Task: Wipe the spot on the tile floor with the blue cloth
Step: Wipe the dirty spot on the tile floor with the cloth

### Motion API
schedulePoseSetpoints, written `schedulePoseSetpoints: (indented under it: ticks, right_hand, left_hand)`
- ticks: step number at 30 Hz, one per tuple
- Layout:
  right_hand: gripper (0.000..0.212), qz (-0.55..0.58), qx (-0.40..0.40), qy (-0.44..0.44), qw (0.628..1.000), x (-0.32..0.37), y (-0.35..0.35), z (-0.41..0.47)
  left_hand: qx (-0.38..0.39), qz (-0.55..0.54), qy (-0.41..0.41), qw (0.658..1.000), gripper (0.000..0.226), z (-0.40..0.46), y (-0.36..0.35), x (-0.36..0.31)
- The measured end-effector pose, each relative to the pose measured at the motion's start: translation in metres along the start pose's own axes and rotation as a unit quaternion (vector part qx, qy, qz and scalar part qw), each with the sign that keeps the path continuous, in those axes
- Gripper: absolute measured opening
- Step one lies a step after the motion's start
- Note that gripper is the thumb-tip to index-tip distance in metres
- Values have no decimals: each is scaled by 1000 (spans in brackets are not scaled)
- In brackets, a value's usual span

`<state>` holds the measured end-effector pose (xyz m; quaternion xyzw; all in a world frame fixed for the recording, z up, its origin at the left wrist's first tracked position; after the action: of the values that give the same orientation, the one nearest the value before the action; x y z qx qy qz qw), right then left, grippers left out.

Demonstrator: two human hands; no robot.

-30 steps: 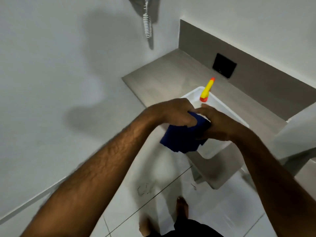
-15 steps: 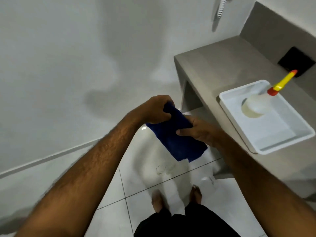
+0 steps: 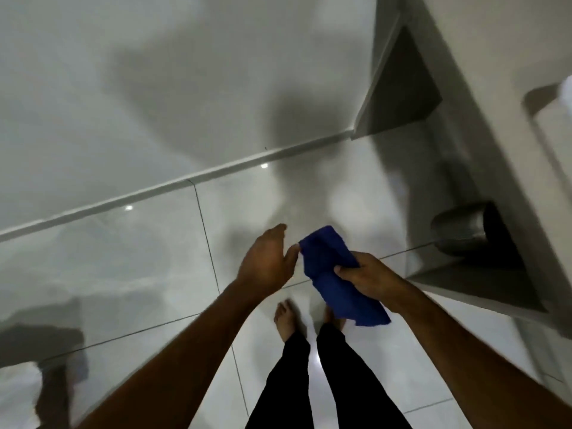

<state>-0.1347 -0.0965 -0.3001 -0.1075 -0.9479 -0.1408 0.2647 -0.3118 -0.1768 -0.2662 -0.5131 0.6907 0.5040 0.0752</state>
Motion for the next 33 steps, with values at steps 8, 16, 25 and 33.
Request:
schedulePoseSetpoints:
  ticks: [8, 16, 25, 33]
  right_hand:
    - [46, -93, -82, -85, 989, -169, -27, 221]
    - [46, -155, -238, -126, 950, -272, -43, 397]
    - [72, -457, -133, -26, 879, -302, -137, 468]
    - [73, -522, -168, -1, 836, -292, -132, 493]
  left_hand:
    - [81, 171, 95, 977, 89, 100, -206, 233]
    - [134, 234, 95, 958, 106, 202, -353, 369]
    - [134, 198, 188, 953, 129, 233, -380, 462]
    - [129, 217, 194, 948, 130, 235, -386, 464]
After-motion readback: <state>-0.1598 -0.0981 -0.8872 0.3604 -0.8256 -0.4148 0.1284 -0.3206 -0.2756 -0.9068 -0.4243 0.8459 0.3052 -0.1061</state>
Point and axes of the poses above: each hand's wrist, its own z-axis towards the middle knuckle, its own y-axis out of the back of the hand, x = y × z, the point moved 8 cm from there along z, towards the middle knuckle, and after that the axes turned 8 degrees about -z, right-handed, at the moved point
